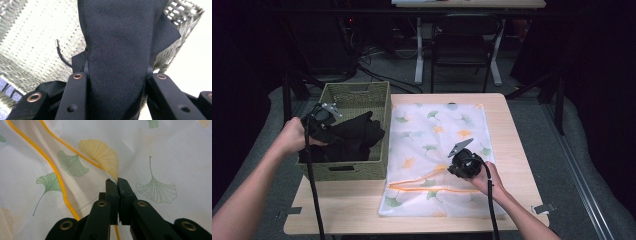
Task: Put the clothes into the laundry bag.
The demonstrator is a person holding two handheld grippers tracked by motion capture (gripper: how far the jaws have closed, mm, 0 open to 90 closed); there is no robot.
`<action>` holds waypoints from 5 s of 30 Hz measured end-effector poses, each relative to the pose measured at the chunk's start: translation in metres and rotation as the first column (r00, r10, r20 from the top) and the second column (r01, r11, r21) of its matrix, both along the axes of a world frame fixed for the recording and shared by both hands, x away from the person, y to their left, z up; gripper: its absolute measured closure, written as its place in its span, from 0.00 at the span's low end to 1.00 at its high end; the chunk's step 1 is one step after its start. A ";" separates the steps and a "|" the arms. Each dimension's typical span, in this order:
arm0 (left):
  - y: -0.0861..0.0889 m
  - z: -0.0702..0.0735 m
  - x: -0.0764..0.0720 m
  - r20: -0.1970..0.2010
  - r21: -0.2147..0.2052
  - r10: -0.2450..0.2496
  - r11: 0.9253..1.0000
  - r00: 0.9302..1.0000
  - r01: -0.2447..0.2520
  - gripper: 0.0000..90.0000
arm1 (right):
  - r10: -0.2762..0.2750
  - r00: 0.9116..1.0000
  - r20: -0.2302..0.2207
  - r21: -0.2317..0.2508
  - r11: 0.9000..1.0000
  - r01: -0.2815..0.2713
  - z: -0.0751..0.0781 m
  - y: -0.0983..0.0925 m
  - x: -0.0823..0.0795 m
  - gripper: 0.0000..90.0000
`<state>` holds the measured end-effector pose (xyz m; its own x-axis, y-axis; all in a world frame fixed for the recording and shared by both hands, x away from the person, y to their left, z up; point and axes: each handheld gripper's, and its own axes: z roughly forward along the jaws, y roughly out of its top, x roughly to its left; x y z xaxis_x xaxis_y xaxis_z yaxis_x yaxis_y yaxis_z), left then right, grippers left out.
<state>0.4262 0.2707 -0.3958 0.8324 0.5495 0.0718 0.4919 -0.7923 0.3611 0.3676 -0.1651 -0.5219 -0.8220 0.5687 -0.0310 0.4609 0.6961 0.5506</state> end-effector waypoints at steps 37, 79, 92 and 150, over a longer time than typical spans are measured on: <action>-0.050 0.058 -0.048 0.010 -0.071 -0.033 0.997 0.999 0.033 0.72 | -0.010 1.000 0.004 0.001 1.000 0.010 0.000 -0.001 0.001 0.98; -0.135 -0.003 -0.098 -0.166 -0.183 -0.203 0.968 0.965 0.172 0.71 | -0.045 0.999 0.017 0.030 0.999 0.044 0.003 -0.003 0.002 0.99; -0.143 -0.034 -0.102 -0.197 -0.234 -0.248 0.952 0.949 0.200 0.71 | -0.070 0.997 0.015 0.033 0.997 0.069 0.004 -0.003 0.003 0.99; -0.166 -0.093 -0.080 -0.257 -0.324 -0.049 0.945 0.965 -0.038 0.71 | -0.068 0.997 0.021 0.163 0.985 0.063 0.032 -0.012 -0.005 0.99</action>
